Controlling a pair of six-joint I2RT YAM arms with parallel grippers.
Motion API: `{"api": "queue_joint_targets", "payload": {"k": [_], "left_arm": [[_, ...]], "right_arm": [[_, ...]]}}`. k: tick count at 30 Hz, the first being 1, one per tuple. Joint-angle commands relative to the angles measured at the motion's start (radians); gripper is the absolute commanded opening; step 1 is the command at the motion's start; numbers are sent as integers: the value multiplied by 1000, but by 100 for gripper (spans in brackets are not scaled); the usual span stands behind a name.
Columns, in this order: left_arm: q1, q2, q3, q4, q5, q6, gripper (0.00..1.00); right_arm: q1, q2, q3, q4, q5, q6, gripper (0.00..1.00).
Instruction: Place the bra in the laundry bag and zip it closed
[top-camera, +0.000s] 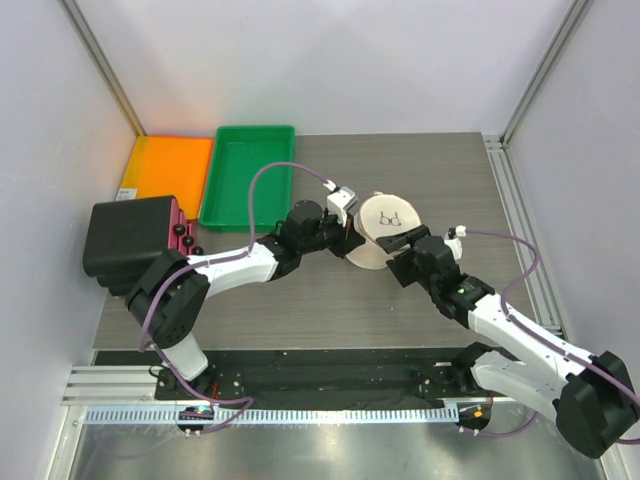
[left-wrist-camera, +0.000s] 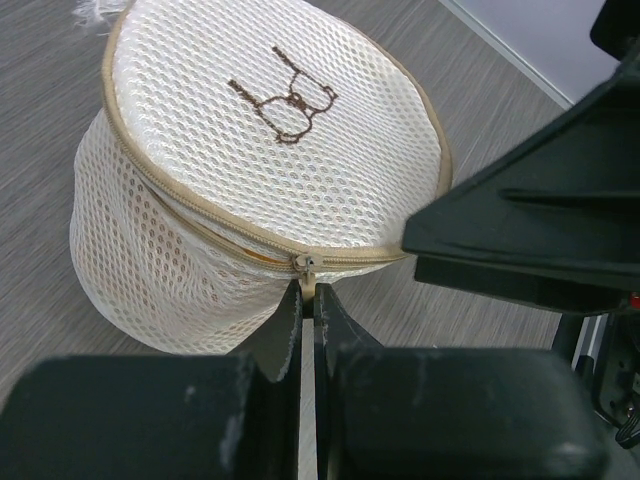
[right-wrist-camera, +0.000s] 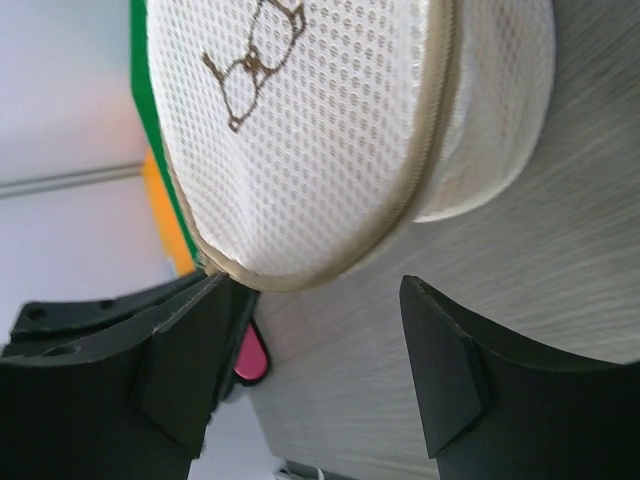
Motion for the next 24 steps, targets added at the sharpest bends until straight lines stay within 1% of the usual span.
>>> {"api": "queue_joint_targets", "payload": {"k": [1, 4, 7, 8, 10, 11, 12, 13, 14, 15, 16, 17, 18, 19, 21, 22, 24], "left_arm": [[-10, -8, 32, 38, 7, 27, 0], [-18, -17, 29, 38, 24, 41, 0], [-21, -16, 29, 35, 21, 50, 0], [-21, -14, 30, 22, 13, 55, 0], [-21, -8, 44, 3, -8, 63, 0], [-21, -7, 46, -5, -19, 63, 0], [-21, -7, 46, -6, -30, 67, 0], [-21, -10, 46, -17, -59, 72, 0], [-19, -13, 46, -25, -82, 73, 0], [-21, -14, 44, -31, -99, 80, 0], [-21, -17, 43, -41, -125, 86, 0], [-19, -22, 43, -45, -134, 95, 0], [-19, -23, 43, -51, -140, 96, 0], [-18, -25, 43, -60, -155, 96, 0], [-13, -27, 41, -61, -156, 98, 0], [-7, -27, 41, -61, -156, 95, 0], [5, -31, 37, -63, -154, 86, 0]], "right_arm": [[27, 71, 7, 200, 130, 114, 73], [30, 131, 16, 252, 144, 113, 70], [30, 145, 50, 211, 168, 69, 55], [29, 125, 51, 185, 179, 56, 42], [22, 96, 45, 164, 211, 33, 33], [4, 78, 45, 141, 214, -10, 23], [-10, 46, 47, 107, 205, -34, 18], [-27, 26, 50, 89, 193, -66, 10], [-53, 12, 54, 61, 165, -143, 6], [-120, -8, 66, 52, 85, -197, 3], [-169, -13, 74, 38, 26, -240, 1], [-212, -14, 82, 33, -34, -337, 1], [-308, -10, 103, 32, -93, -387, 1], [-352, 5, 114, 32, -238, -428, 1], [-436, 36, 155, 35, -389, -564, 1], [-499, 79, 166, 45, -539, -609, 1], [-550, 140, 201, 123, -730, -692, 1]]}}
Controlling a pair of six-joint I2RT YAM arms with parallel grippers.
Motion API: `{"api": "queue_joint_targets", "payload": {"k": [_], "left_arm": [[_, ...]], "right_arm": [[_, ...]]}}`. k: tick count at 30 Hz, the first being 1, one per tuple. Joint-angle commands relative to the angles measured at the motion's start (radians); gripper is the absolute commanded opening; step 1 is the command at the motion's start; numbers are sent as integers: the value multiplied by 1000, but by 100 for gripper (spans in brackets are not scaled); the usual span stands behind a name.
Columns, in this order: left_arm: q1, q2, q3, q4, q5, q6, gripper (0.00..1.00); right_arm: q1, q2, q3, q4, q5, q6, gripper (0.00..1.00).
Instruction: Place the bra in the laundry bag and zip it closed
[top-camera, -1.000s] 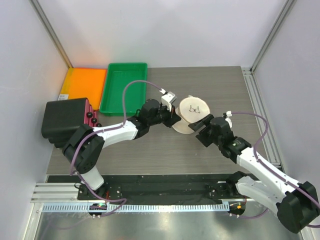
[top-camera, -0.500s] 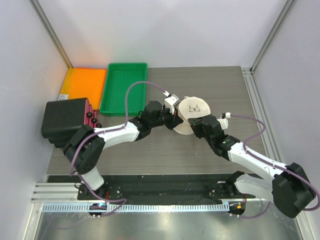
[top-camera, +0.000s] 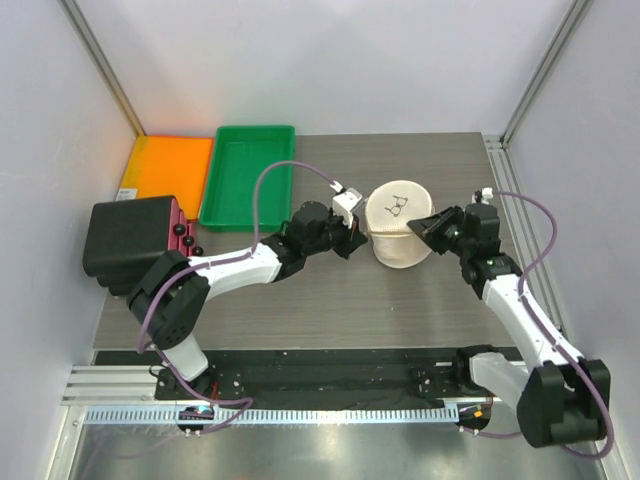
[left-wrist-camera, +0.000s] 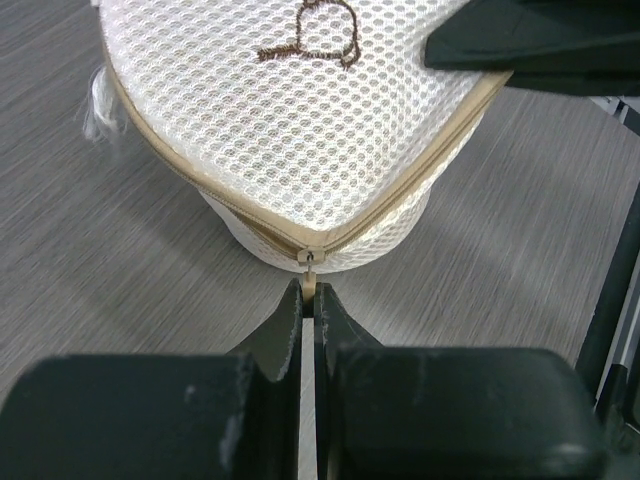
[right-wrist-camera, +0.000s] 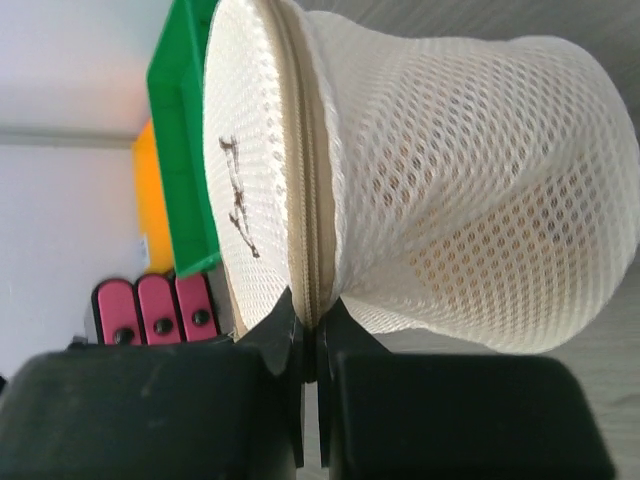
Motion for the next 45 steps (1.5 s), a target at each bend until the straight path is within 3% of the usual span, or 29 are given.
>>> {"api": "queue_joint_targets", "payload": {"k": [1, 5, 14, 17, 18, 21, 25, 30, 35, 37, 41, 45], "left_arm": [[42, -36, 4, -22, -71, 22, 0], [51, -72, -42, 18, -18, 22, 0], [46, -79, -56, 99, 97, -19, 0], [39, -53, -30, 106, 113, -42, 0], [34, -45, -24, 106, 110, -44, 0], [31, -14, 0, 98, 93, -64, 0], [31, 13, 22, 93, 93, -81, 0], [29, 16, 24, 96, 102, -85, 0], [31, 15, 22, 95, 95, -81, 0], [29, 12, 21, 95, 98, -81, 0], [31, 4, 8, 107, 110, -79, 0], [28, 6, 8, 109, 111, -78, 0]], "right_arm": [[-159, 176, 104, 125, -513, -300, 1], [-154, 407, 263, 157, -697, -347, 1], [66, 703, 630, 34, -605, -392, 15], [92, 766, 678, -8, -543, -395, 26], [102, 765, 674, -19, -485, -395, 39], [104, 733, 620, -69, -365, -380, 59], [104, 583, 517, -155, -137, -379, 72], [98, 383, 404, -220, 22, -349, 87], [99, 182, 188, -117, 5, -124, 89], [109, 150, 100, -36, -7, 11, 82], [159, 119, -14, 153, -3, 194, 71], [185, 169, -17, 226, 14, 274, 69]]}}
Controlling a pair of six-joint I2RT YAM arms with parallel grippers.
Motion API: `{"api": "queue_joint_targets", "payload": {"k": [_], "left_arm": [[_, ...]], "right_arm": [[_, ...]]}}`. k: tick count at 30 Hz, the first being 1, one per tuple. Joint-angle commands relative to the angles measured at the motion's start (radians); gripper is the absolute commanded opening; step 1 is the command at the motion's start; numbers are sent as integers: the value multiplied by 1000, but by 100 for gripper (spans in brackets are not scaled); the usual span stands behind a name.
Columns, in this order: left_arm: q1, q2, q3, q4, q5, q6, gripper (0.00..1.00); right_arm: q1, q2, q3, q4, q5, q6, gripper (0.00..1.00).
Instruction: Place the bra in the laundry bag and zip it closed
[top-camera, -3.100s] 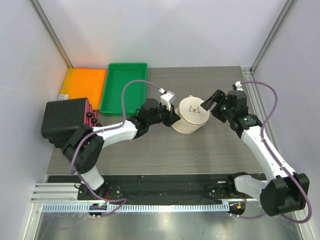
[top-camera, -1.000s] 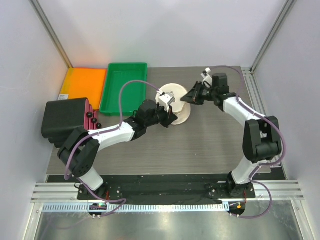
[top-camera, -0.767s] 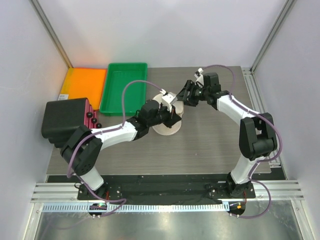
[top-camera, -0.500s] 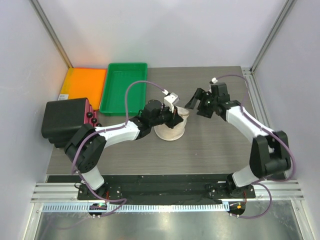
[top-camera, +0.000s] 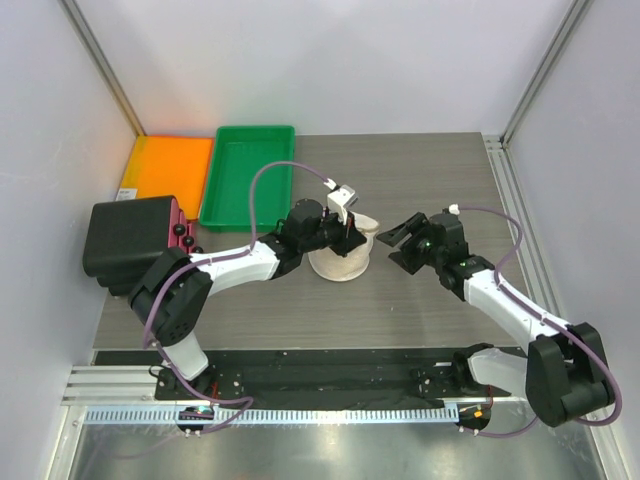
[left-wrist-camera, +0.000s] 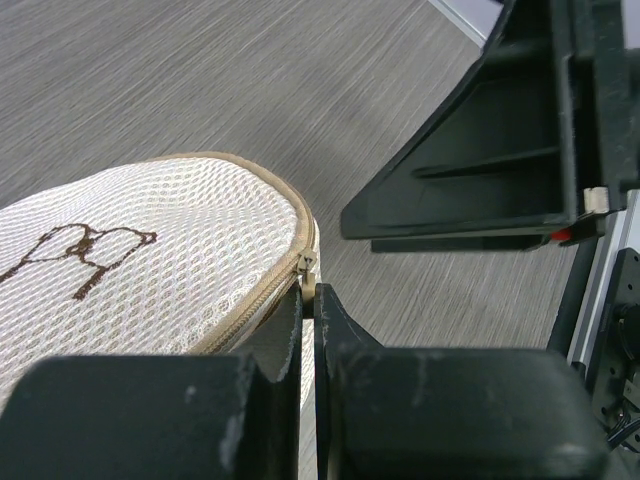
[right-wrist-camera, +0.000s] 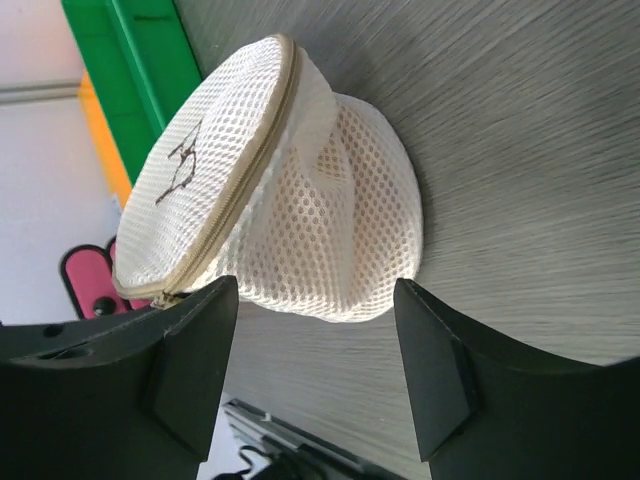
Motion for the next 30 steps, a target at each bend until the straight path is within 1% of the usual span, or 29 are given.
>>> {"api": "queue_joint_targets", "payload": {"k": [1, 5, 8, 10, 12, 14, 18, 19, 21, 22, 25, 26, 28, 29, 30], "left_arm": [[-6, -12, 25, 62, 25, 7, 0], [-9, -15, 25, 61, 28, 15, 0], [-9, -12, 25, 61, 27, 18, 0], [-11, -13, 28, 61, 31, 17, 0], [-12, -10, 30, 61, 33, 17, 0], [-17, -10, 30, 62, 33, 17, 0], [-23, -7, 36, 58, 30, 26, 0], [-25, -7, 36, 56, 28, 27, 0], [-25, -10, 34, 48, 10, 33, 0], [-25, -13, 33, 44, -2, 33, 0], [-23, -28, 25, 25, -61, 50, 0], [-23, -33, 24, 21, -76, 58, 0], [-14, -51, 13, 4, -90, 75, 0], [-2, -59, 5, -2, -90, 78, 0], [6, -67, 1, -14, -88, 79, 0]], "right_arm": [[34, 27, 10, 214, 41, 188, 68], [64, 39, 6, 254, 87, 244, 65], [87, 27, -16, 280, 136, 291, 65], [96, 31, -19, 298, 141, 312, 64], [106, 56, -16, 310, 132, 333, 60], [122, 77, -22, 336, 129, 350, 51], [142, 97, -36, 353, 153, 373, 42], [143, 97, -40, 363, 156, 380, 36], [143, 87, -53, 376, 161, 378, 29], [143, 81, -56, 369, 199, 366, 22], [126, 48, -47, 327, 219, 314, 14], [109, 42, -45, 318, 215, 271, 12], [78, 35, -34, 314, 166, 217, 7], [33, 39, -24, 310, 77, 162, 6], [2, 50, -20, 312, 23, 137, 4]]}}
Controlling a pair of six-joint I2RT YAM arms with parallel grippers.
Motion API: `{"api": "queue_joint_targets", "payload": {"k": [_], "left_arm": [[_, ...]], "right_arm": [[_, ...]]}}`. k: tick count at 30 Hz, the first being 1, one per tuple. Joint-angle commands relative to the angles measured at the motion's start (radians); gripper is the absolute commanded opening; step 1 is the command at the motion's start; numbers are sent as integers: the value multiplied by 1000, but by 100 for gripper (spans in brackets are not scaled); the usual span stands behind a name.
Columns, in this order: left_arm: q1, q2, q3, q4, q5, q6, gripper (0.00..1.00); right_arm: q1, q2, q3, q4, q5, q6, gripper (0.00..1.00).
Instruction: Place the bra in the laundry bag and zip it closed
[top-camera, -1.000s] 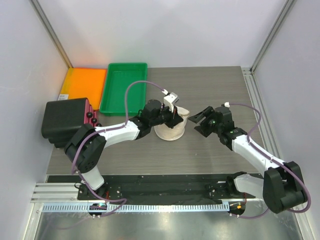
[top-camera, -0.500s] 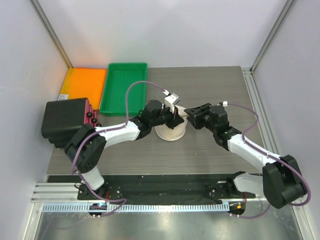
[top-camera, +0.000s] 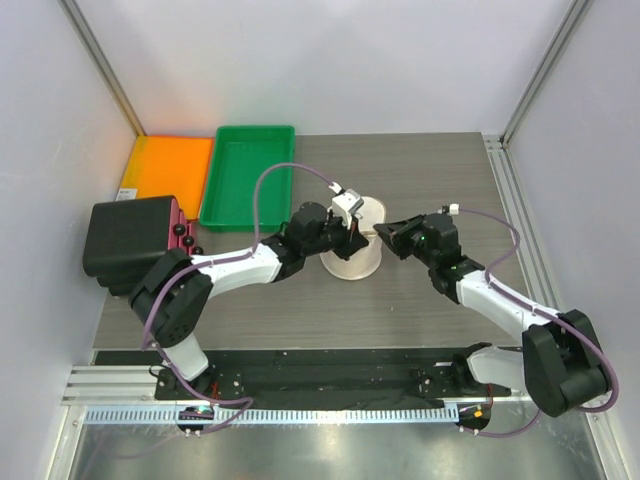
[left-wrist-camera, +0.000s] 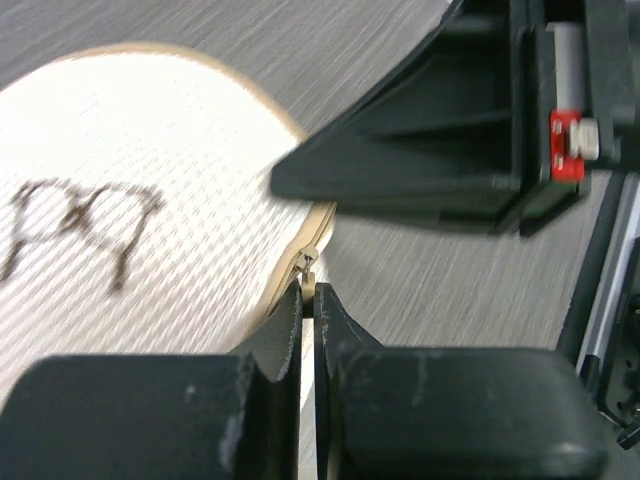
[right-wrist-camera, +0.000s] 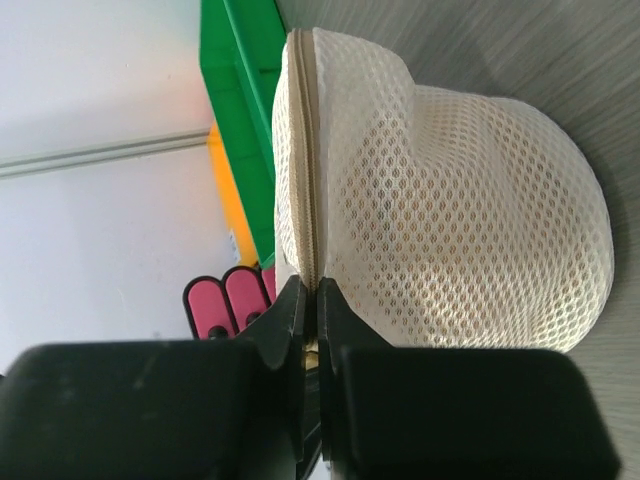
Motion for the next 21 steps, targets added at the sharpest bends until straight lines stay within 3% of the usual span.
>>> {"api": "queue_joint_targets", "payload": {"k": [1, 9, 16, 21], "left_arm": [[38, -80, -4, -9, -52, 49, 0], [116, -135, -61, 3, -36, 36, 0], [176, -172, -102, 28, -32, -1, 0], [214, -209, -133, 49, -4, -1, 0]], "right_arm": [[-127, -9, 30, 30, -155, -172, 4], [-361, 34, 29, 161, -512, -251, 1], [-383, 137, 107, 204, -827, -303, 1], [-382, 148, 105, 202, -902, -352, 1]]}}
